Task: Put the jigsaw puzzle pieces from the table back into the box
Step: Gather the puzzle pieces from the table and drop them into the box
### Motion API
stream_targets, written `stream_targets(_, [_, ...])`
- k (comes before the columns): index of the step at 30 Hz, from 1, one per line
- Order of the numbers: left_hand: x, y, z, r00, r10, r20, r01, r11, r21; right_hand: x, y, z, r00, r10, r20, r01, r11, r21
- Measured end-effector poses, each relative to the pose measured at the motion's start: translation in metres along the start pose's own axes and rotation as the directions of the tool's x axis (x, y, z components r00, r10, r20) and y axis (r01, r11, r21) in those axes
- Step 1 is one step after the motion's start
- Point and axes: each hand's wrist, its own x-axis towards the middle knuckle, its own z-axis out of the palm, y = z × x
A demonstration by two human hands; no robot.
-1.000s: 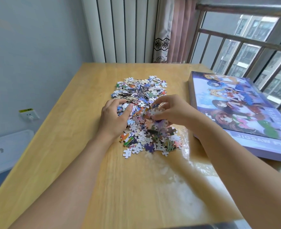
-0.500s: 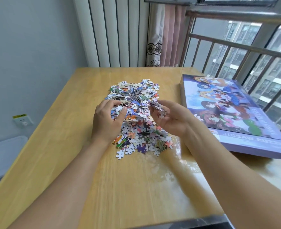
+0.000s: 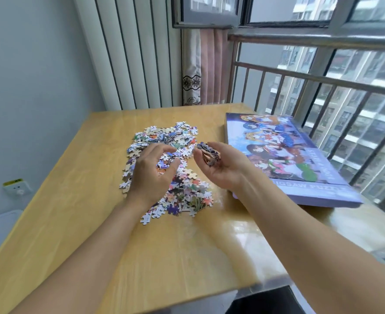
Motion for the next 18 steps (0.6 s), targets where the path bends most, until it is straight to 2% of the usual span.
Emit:
stream_targets(1, [0.002, 0.009, 0.003, 0.999, 0.015, 0.051, -0.014, 1.0, -0.012, -0.007, -0.009, -0.002, 1.0, -0.024, 0.001, 0.024, 1.0, -0.018])
stream_targets(3, [0.003, 0.028, 0.011, 0.969, 0.079, 0.236, -0.074, 0.997, -0.031, -0.019, -0.025, -0.007, 0.998, -0.063, -0.004, 0.063, 0.997, -0.043])
stream_targets(5, [0.002, 0.049, 0.027, 0.862, 0.186, 0.472, -0.241, 0.969, 0.059, -0.032, -0.039, -0.015, 0.993, -0.116, -0.021, 0.115, 0.991, -0.063])
stream_targets(7, [-0.002, 0.065, 0.051, 0.765, 0.204, 0.611, -0.364, 0.919, 0.149, -0.043, -0.048, -0.023, 0.983, -0.174, -0.05, 0.169, 0.982, -0.089])
stream_targets(12, [-0.012, 0.082, 0.09, 0.769, 0.205, 0.606, -0.426, 0.871, 0.245, -0.075, -0.057, -0.045, 0.971, -0.23, -0.069, 0.224, 0.97, -0.091])
stream_targets(16, [-0.009, 0.096, 0.096, 0.891, 0.198, 0.408, -0.311, 0.921, 0.232, -0.093, -0.064, -0.056, 0.963, -0.264, -0.053, 0.258, 0.962, -0.089])
stream_targets(18, [0.008, 0.105, 0.095, 0.927, 0.16, 0.34, -0.242, 0.946, 0.214, -0.1, -0.067, -0.054, 0.962, -0.273, -0.025, 0.271, 0.959, -0.083])
